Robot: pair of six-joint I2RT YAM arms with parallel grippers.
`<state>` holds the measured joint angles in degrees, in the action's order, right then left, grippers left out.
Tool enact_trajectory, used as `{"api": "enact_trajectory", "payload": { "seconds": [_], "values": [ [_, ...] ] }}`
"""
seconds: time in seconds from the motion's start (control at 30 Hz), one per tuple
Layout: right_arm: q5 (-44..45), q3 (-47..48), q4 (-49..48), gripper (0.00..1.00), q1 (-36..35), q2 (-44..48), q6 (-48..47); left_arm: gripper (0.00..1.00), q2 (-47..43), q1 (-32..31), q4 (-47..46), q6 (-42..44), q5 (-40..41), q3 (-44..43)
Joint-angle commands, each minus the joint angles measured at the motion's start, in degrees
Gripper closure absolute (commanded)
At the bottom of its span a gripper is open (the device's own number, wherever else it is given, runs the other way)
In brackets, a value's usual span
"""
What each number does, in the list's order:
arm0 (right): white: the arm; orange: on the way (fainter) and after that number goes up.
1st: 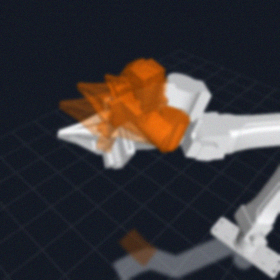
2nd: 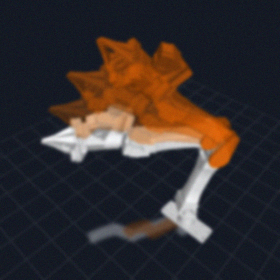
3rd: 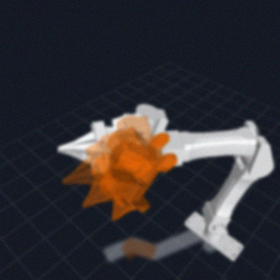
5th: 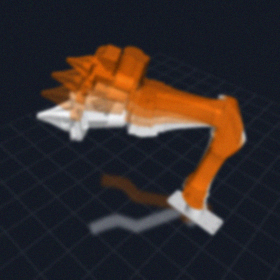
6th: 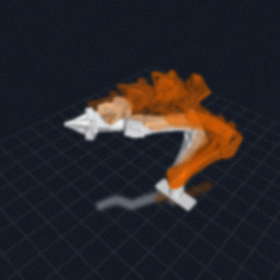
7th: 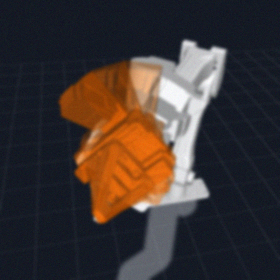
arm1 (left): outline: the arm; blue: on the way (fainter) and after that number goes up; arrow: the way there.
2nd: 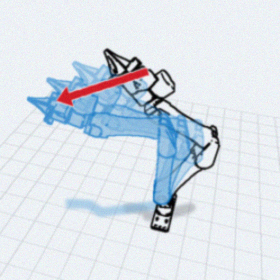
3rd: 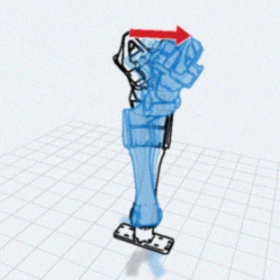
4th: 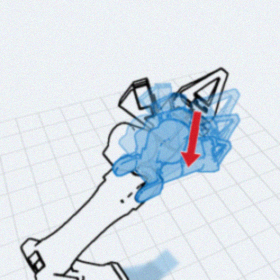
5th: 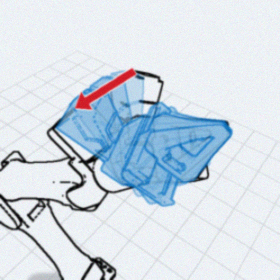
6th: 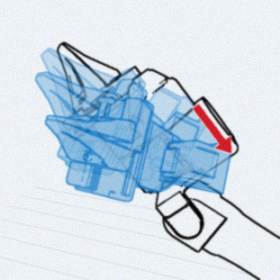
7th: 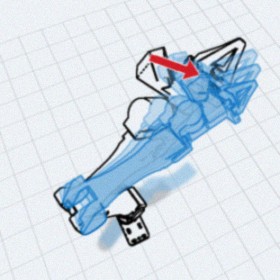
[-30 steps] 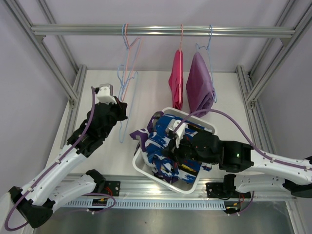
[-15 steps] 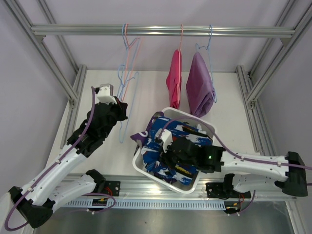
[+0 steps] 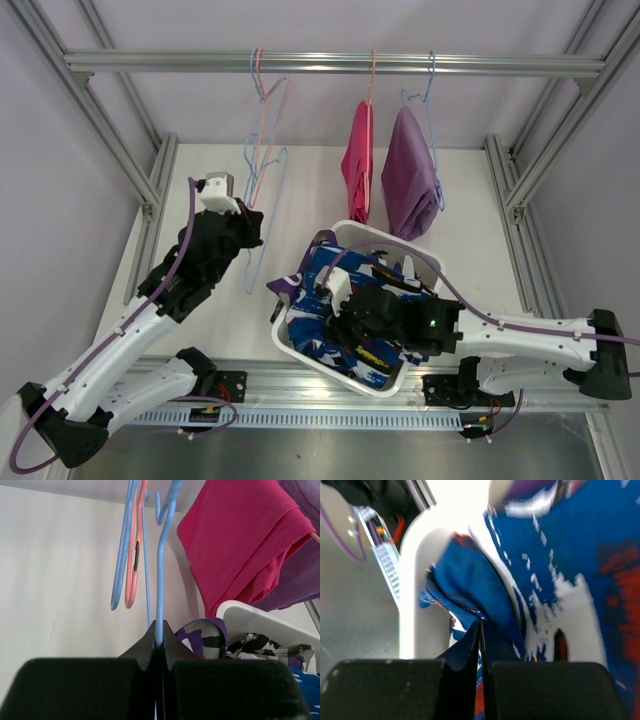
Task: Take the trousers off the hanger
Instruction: Place the trousers in the bin.
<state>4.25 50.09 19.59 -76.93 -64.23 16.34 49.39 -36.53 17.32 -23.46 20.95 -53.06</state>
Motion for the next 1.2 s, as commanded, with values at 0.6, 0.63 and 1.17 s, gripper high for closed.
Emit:
{"api": "enact_trajectory", "payload": {
  "seconds": [0.6,0.63,1.17],
  "values": [
    [-6.3,11.2,13.5,0.21,9.6,6.9,-8.0,1.00,0.0,-1.2,-1.5,0.9,0.2,-2.1],
    [-7.2,11.0,13.2,0.19,9.6,7.4,-7.7,0.99,0.1,-1.2,-1.6,0.9,0.2,-2.1],
    [-5.3,1.7,11.5,0.95,13.8,8.7,-4.6,1.00,0.6,-2.4,-1.2,1.2,1.1,-2.2]
  ]
}}
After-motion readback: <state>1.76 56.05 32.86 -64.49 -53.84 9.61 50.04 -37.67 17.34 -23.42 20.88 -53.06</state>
